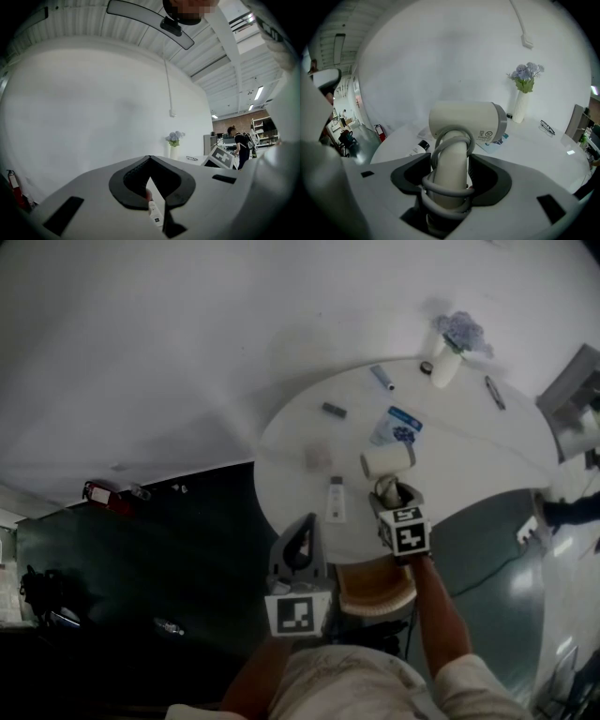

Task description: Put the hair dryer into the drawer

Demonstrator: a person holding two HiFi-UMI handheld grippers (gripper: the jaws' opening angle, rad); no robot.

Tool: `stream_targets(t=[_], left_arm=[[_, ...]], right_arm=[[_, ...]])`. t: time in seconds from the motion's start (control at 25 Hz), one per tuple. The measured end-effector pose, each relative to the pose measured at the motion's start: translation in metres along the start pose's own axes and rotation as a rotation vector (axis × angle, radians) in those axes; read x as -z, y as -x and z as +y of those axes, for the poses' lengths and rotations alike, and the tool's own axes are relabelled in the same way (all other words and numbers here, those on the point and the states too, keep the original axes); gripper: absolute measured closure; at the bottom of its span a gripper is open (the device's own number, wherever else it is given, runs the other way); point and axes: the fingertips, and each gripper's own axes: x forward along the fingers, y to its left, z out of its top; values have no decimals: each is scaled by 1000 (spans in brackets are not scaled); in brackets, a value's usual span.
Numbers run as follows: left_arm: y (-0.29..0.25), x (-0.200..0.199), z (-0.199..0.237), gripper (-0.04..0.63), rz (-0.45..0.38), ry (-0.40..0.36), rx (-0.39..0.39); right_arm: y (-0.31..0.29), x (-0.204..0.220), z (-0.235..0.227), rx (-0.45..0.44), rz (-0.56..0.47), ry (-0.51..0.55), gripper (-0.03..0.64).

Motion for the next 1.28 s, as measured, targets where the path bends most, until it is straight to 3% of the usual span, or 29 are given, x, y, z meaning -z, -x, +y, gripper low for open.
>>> stream_targets(t=[0.52, 0.88, 1.08, 1.28], left_arm=[[-9, -18, -10, 600, -45, 6, 33], [-10, -36, -22, 600, -92, 0, 58], [-7, -40, -30, 600, -95, -8, 74], [-4, -38, -36, 600, -92, 0, 89]], right_arm=[[120, -90, 29, 21, -399, 16, 353], [201, -122, 44, 69, -700, 55, 353], [218, -120, 41, 93, -728, 38, 353], [223, -111, 37, 102, -692, 47, 353]])
